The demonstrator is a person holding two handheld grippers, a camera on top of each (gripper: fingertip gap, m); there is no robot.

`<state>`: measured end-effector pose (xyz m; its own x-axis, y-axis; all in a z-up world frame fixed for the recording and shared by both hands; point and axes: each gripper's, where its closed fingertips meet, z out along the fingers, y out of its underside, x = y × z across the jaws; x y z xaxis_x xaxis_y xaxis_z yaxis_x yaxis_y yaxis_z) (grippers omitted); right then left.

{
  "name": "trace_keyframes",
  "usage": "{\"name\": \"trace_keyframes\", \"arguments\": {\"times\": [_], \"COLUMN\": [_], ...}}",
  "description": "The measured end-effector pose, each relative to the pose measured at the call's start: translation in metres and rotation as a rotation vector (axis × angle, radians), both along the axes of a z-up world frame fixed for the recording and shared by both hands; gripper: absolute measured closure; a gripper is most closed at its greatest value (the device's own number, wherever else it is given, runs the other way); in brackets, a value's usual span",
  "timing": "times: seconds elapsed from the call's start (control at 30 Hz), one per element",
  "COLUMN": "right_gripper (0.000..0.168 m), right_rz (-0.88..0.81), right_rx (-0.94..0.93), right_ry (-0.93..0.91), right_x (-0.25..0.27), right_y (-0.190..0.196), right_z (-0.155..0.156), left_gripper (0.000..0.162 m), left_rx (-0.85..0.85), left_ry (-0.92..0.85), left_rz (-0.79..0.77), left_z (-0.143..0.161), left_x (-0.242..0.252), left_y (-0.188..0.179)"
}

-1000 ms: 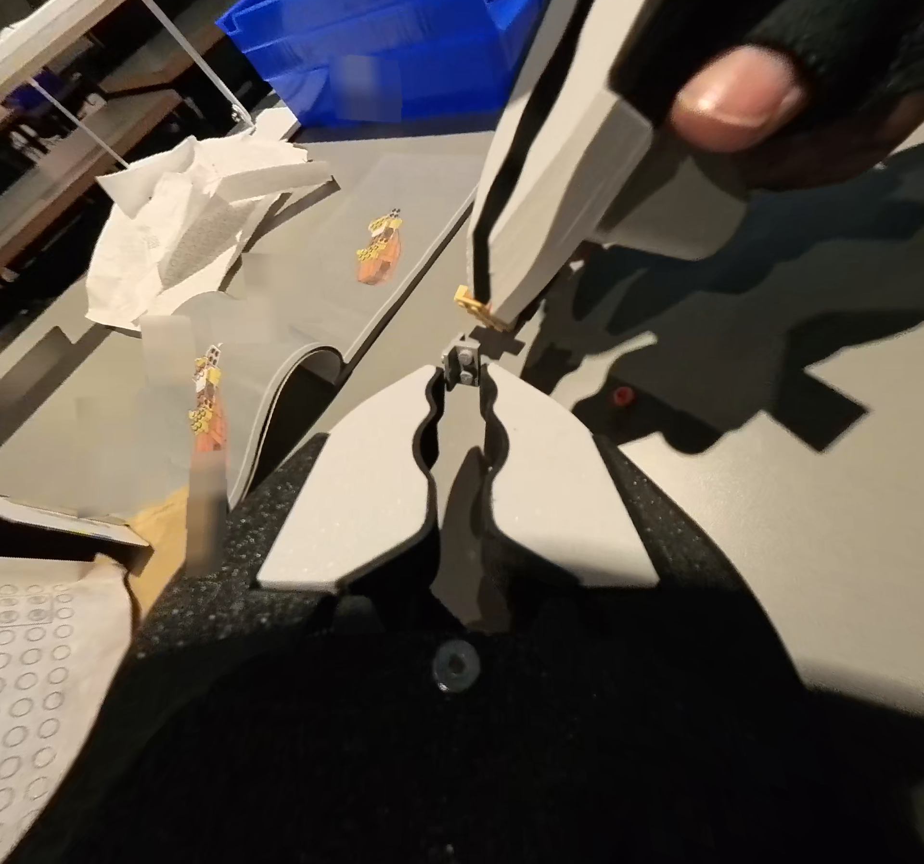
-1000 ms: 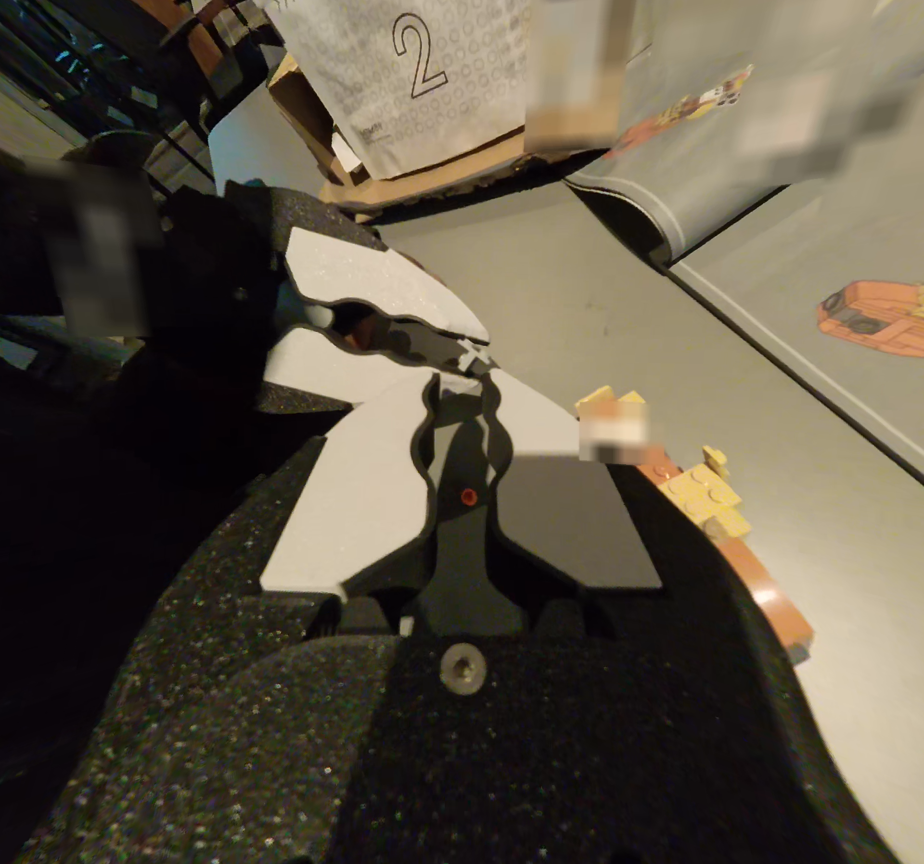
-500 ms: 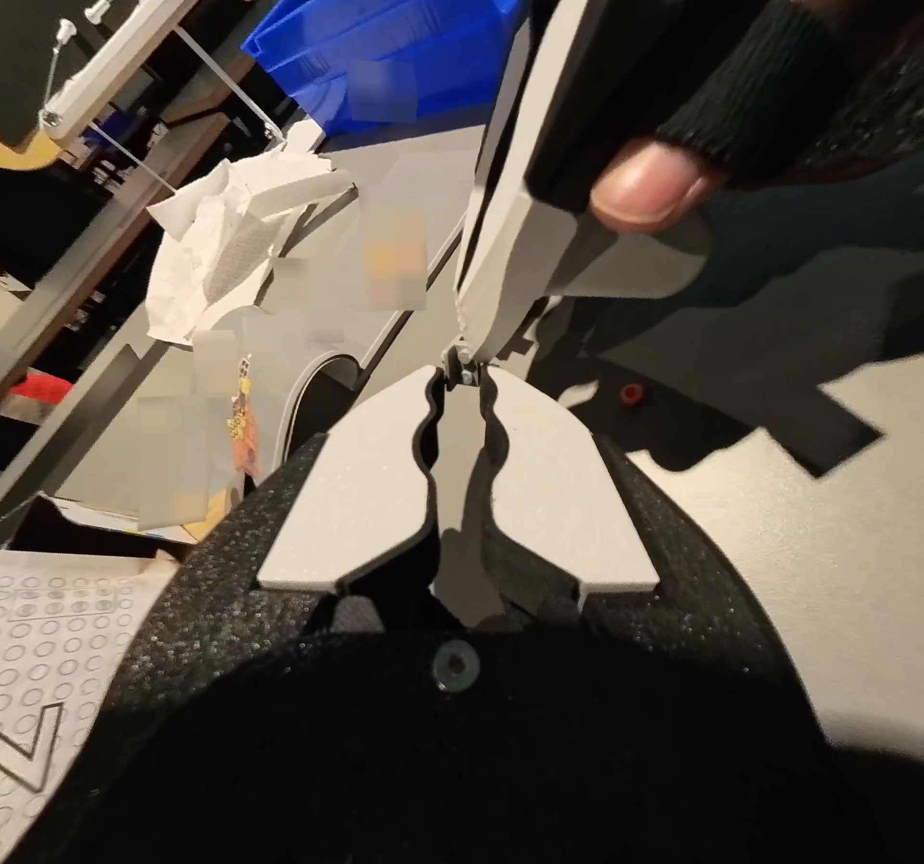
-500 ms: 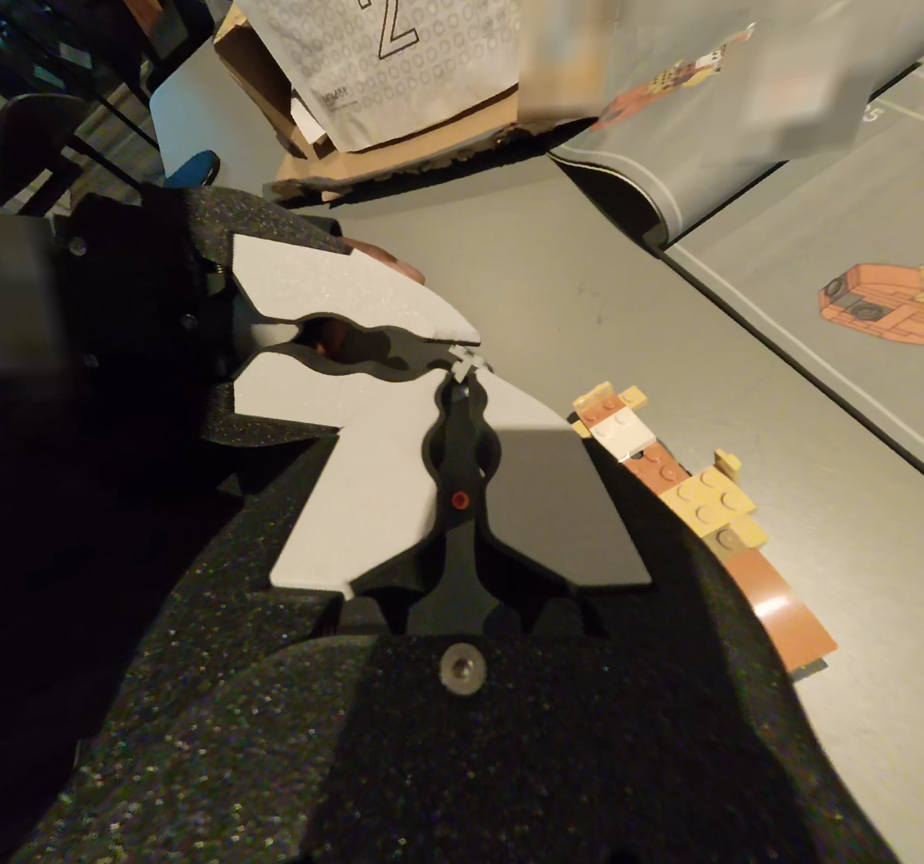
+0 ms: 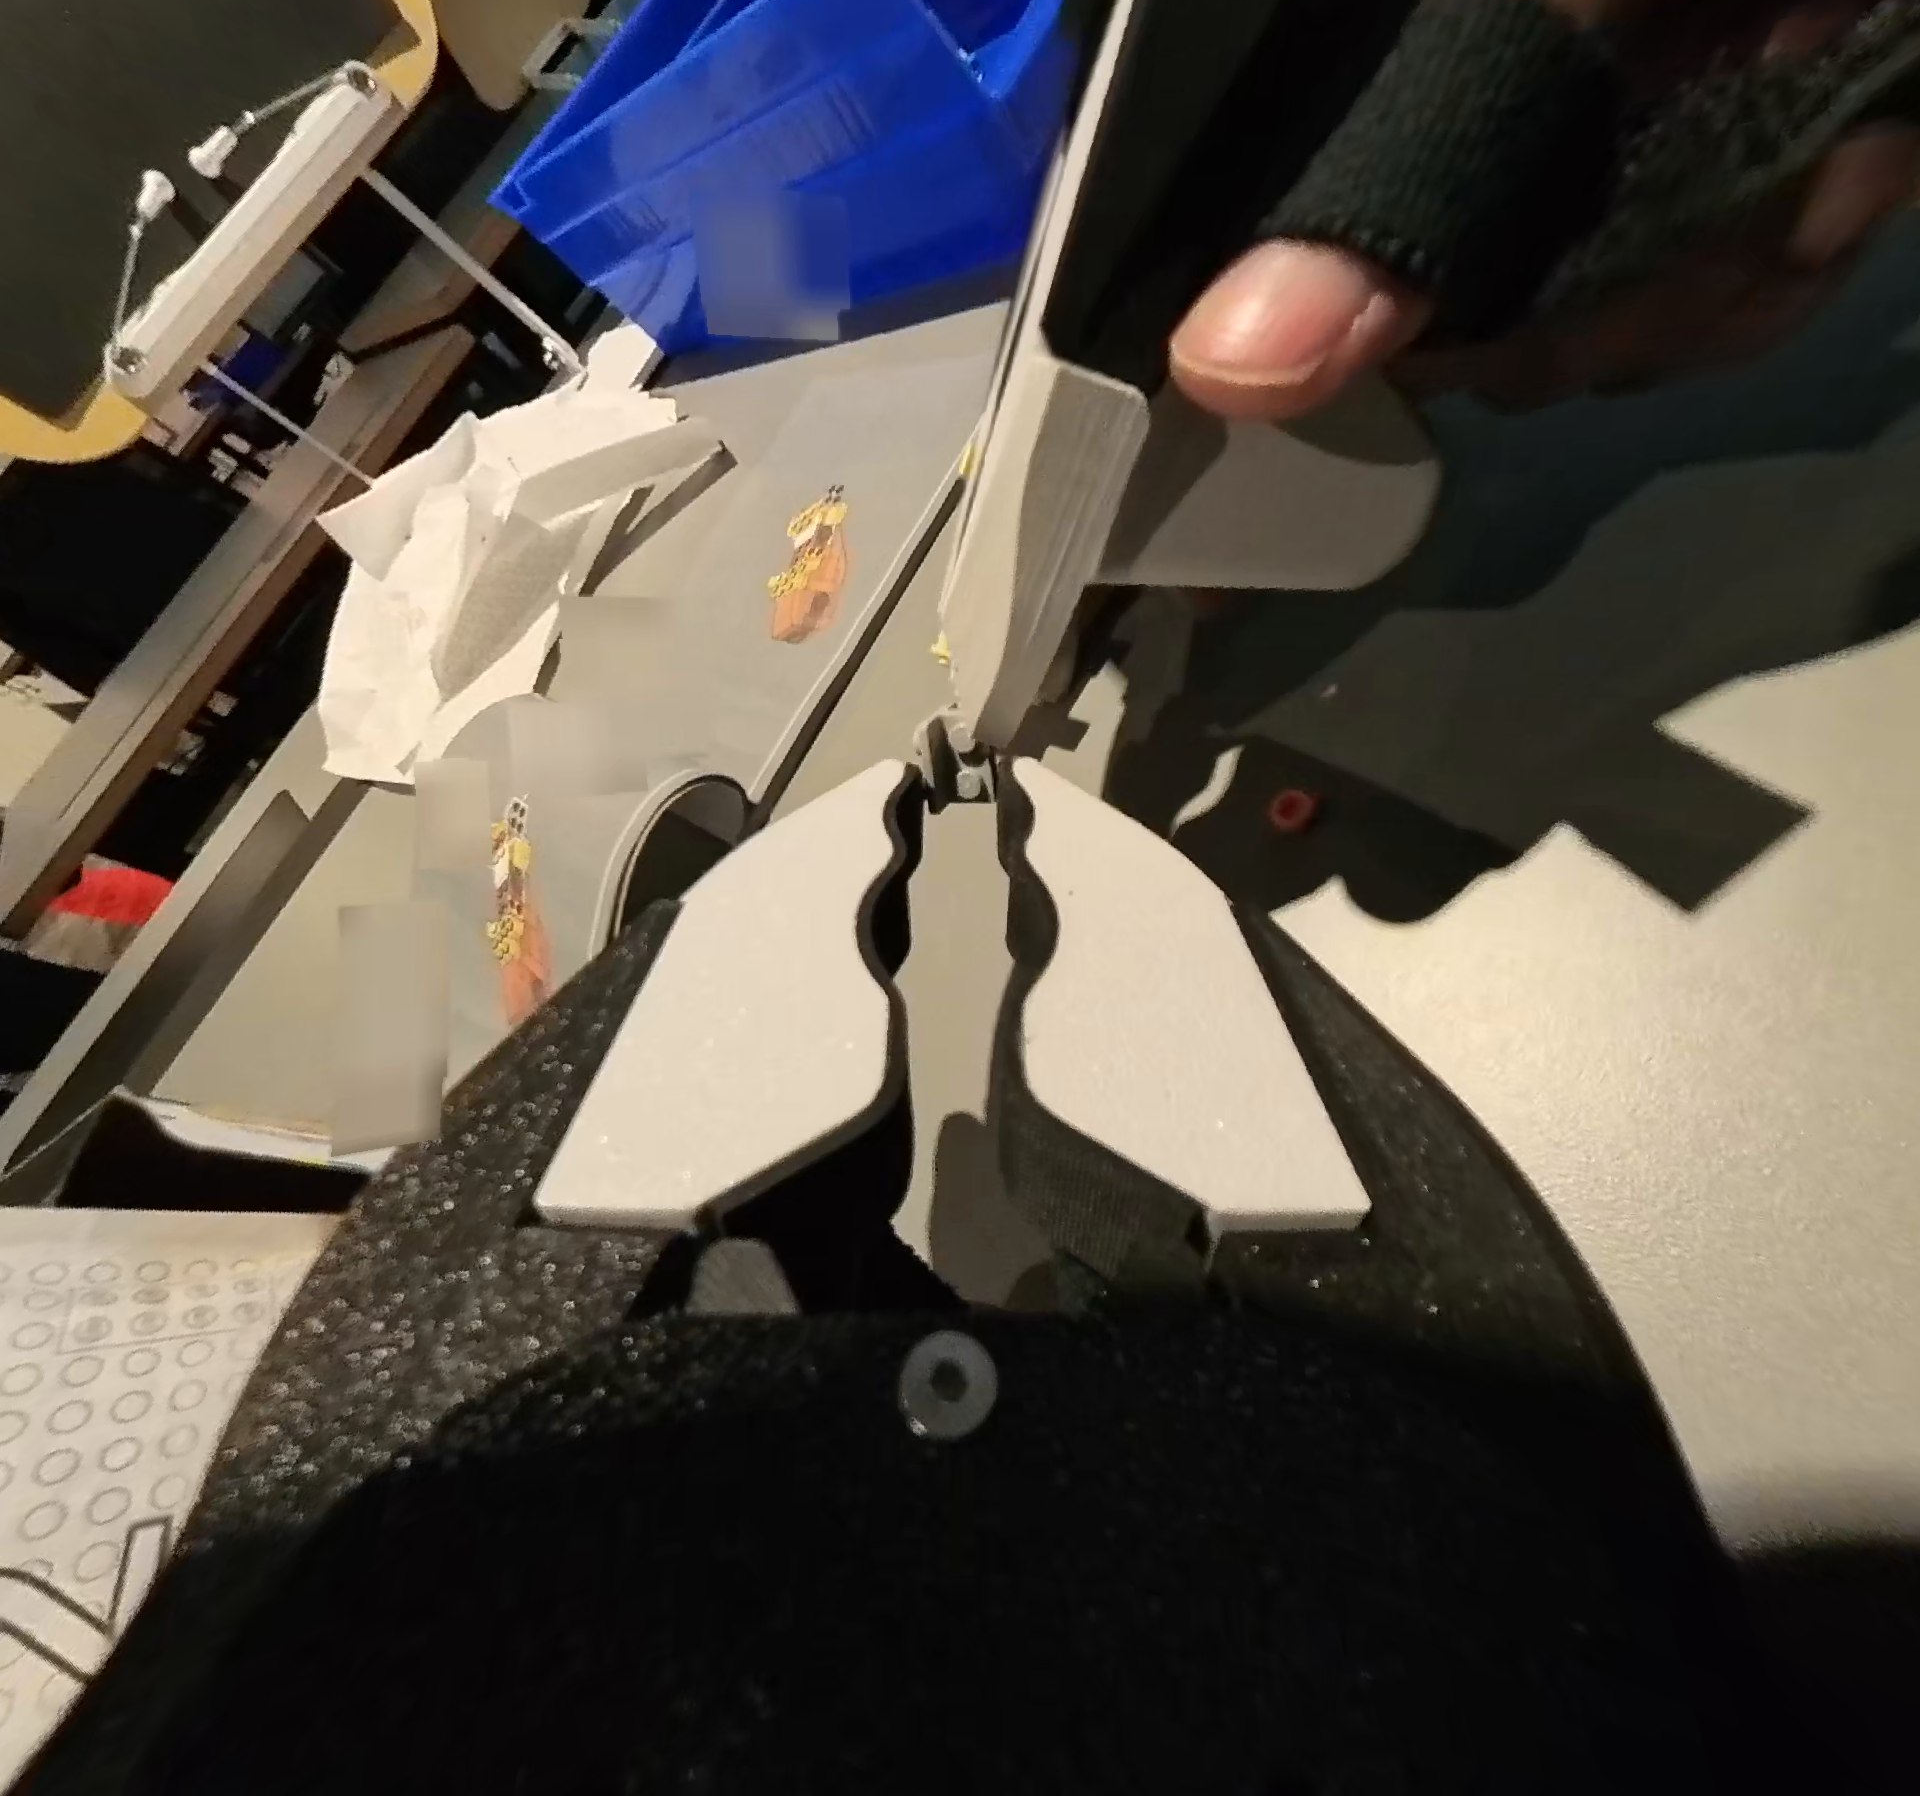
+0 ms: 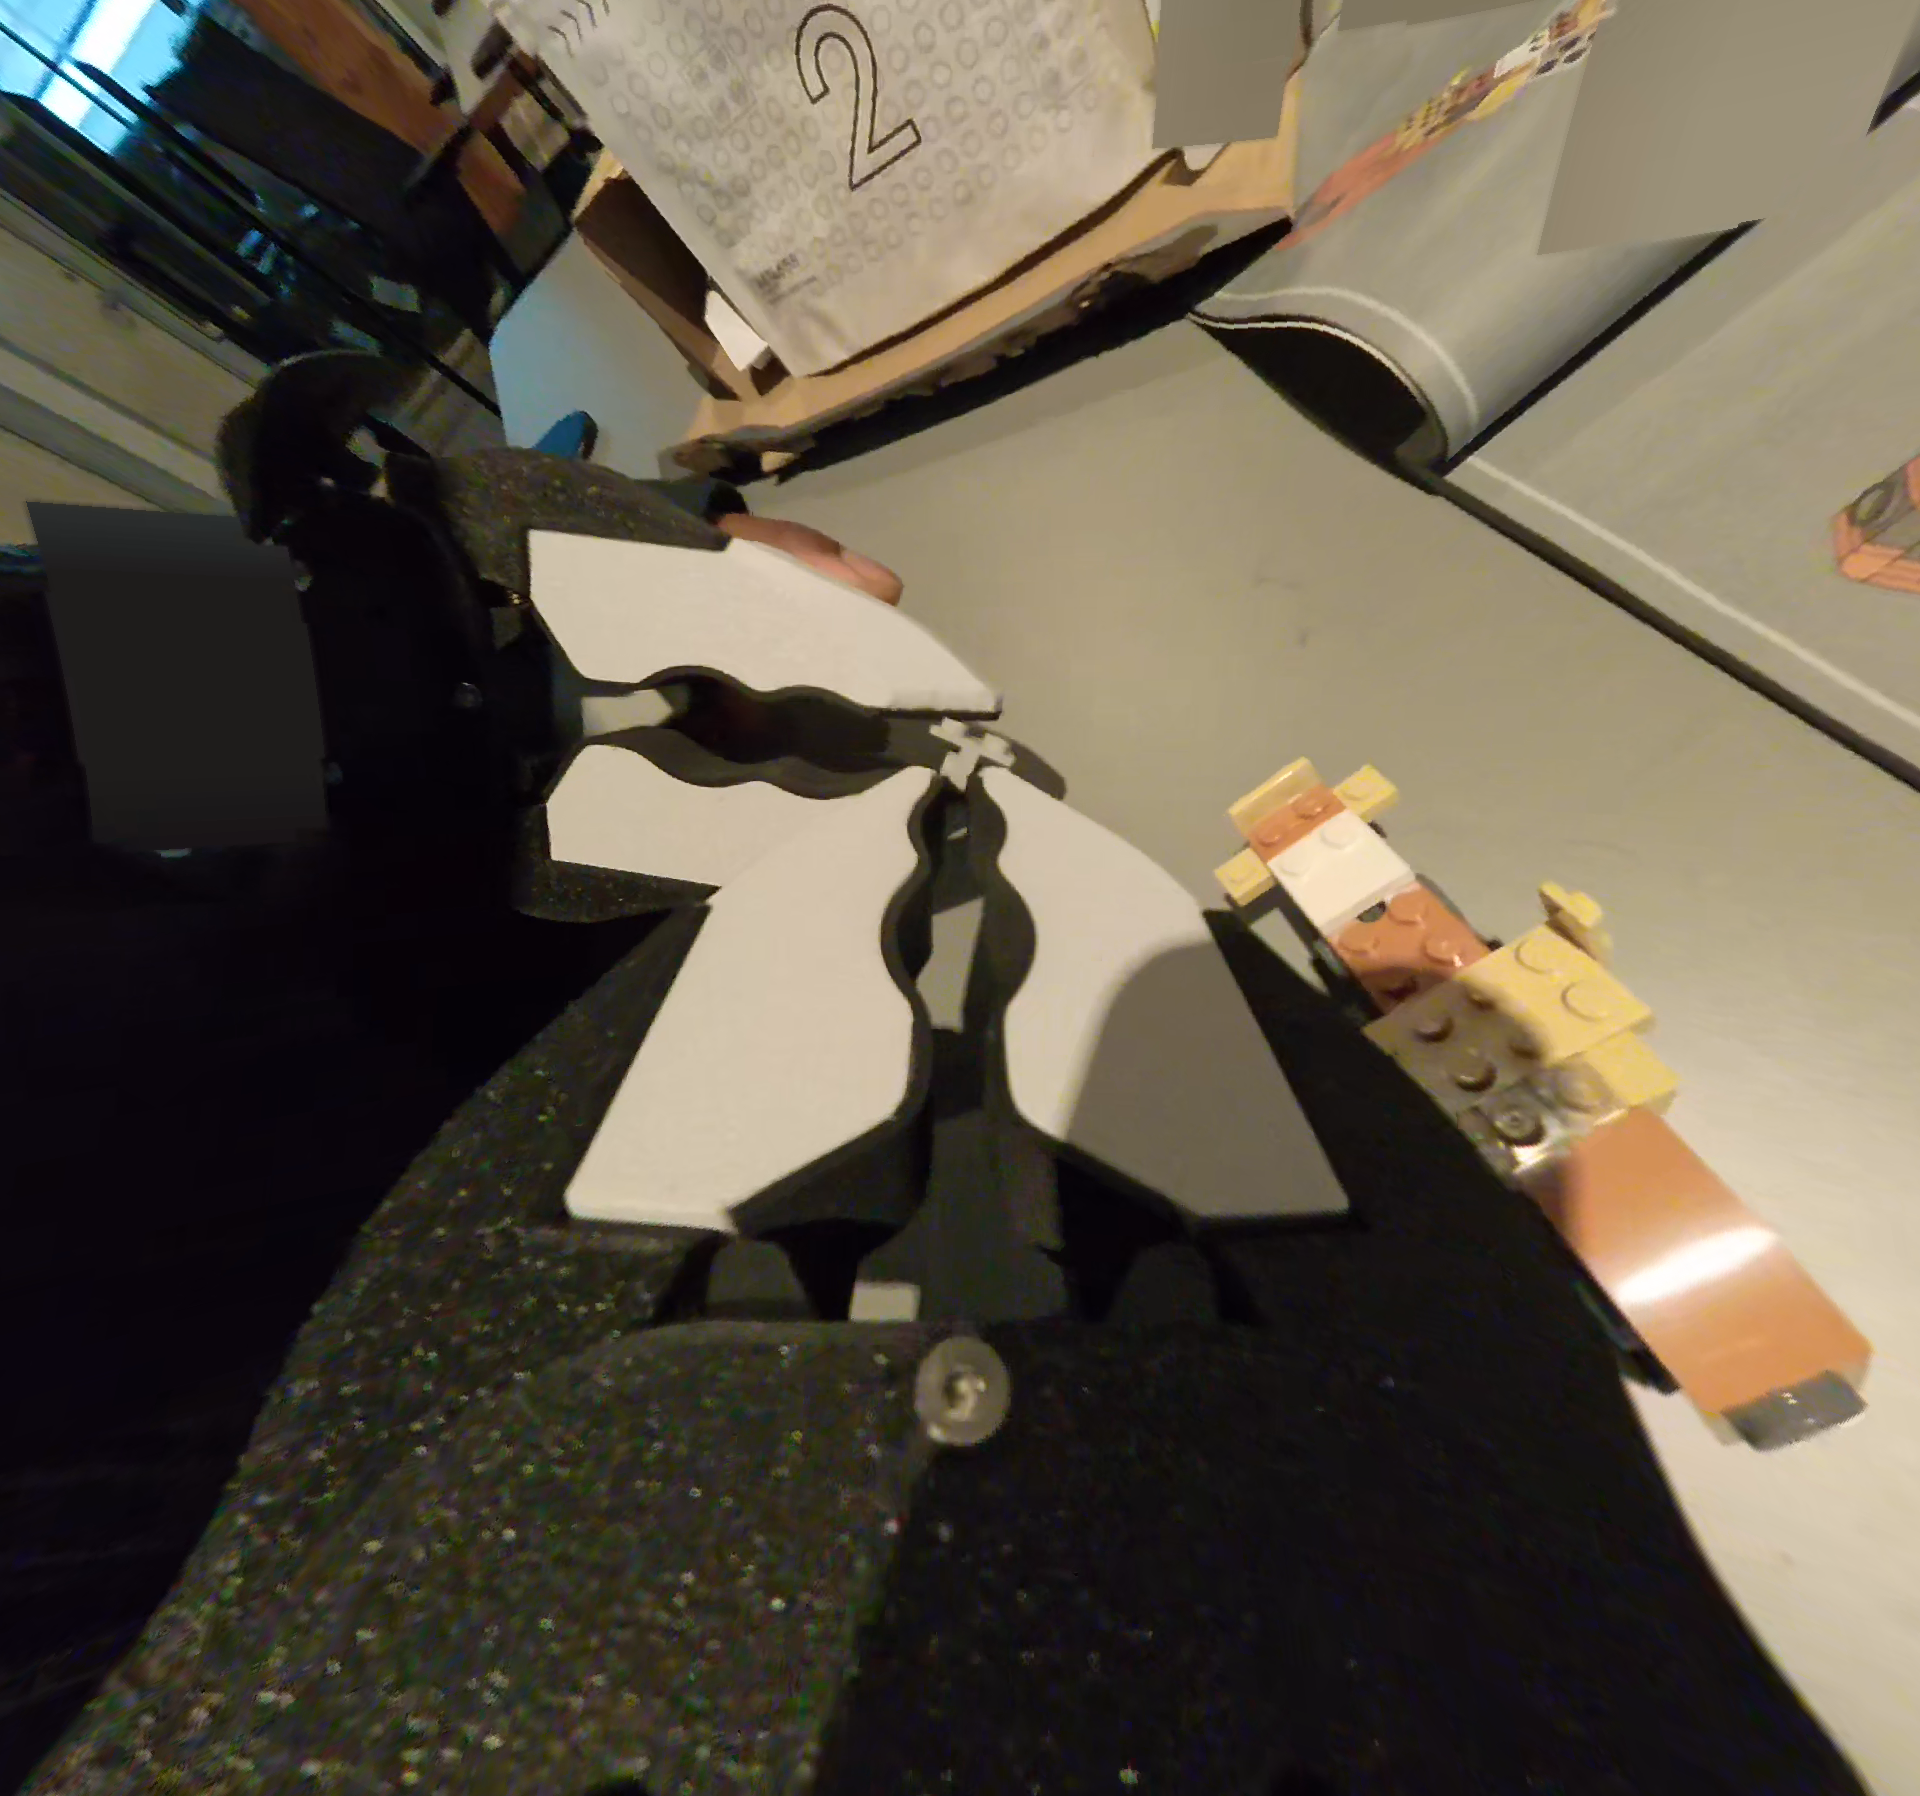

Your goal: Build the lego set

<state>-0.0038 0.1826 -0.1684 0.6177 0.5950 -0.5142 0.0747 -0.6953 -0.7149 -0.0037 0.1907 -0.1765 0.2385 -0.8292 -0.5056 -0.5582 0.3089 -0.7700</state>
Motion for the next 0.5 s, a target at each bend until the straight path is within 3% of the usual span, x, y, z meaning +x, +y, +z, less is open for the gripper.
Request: {"name": "trace_keyframes", "arguments": {"times": [0.33, 0.5], "right_gripper": [0.165, 0.165], "right_rz": [0.017, 0.057], "right_rx": [-0.076, -0.126], "right_ry": [0.218, 0.340], "right_x": [0.000, -0.001], "right_y": [-0.008, -0.014], "right_z": [0.011, 0.022], "left_gripper": [0.146, 0.139], "left_rx": [-0.059, -0.124], "left_ry": [-0.090, -0.134], "left_rz": [-0.104, -0.240], "left_z": [0.008, 0.014], "left_x": [-0.001, -0.011], "left_y": [-0.010, -0.017]}}
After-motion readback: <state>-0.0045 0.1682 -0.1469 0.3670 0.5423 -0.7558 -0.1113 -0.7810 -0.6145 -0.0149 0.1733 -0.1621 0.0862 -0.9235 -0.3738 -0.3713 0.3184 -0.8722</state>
